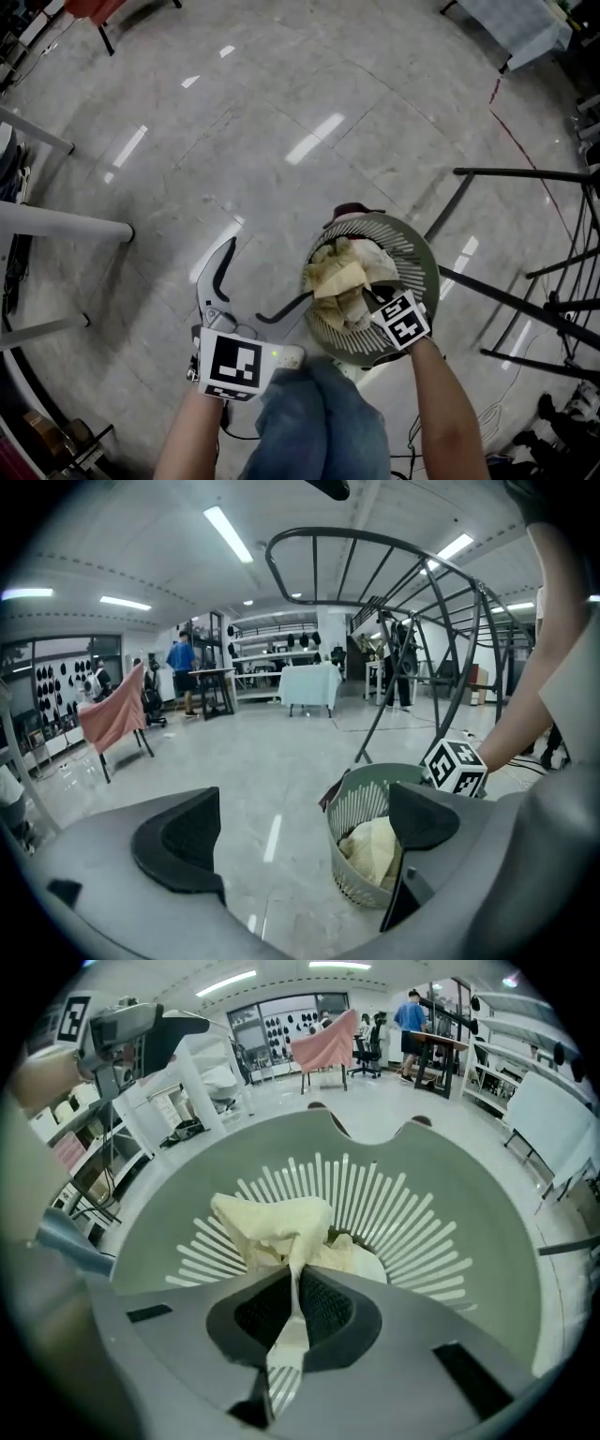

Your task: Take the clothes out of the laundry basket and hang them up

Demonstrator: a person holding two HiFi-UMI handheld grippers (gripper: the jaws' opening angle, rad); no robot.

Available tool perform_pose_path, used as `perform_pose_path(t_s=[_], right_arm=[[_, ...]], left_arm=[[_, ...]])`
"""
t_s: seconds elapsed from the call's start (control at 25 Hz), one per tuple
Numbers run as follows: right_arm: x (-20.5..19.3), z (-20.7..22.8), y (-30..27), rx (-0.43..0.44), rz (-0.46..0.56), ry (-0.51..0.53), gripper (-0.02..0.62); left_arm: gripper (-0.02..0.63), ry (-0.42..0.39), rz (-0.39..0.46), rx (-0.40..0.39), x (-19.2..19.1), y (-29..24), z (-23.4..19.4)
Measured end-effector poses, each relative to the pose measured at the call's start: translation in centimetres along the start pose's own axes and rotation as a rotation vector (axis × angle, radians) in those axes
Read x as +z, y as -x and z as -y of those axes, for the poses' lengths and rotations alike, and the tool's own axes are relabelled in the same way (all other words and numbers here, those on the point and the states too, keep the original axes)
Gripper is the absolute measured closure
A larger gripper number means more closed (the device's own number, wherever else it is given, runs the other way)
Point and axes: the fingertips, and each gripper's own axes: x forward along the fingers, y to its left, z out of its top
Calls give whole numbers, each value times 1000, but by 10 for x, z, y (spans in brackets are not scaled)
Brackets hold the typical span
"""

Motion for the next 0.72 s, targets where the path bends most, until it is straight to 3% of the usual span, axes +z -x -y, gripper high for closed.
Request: perform_pose_path(t_s=[0.72], right_arm=[[66, -49, 201, -13, 6, 34, 581]], left_arm=[[40, 27, -10, -42, 142, 85, 26]])
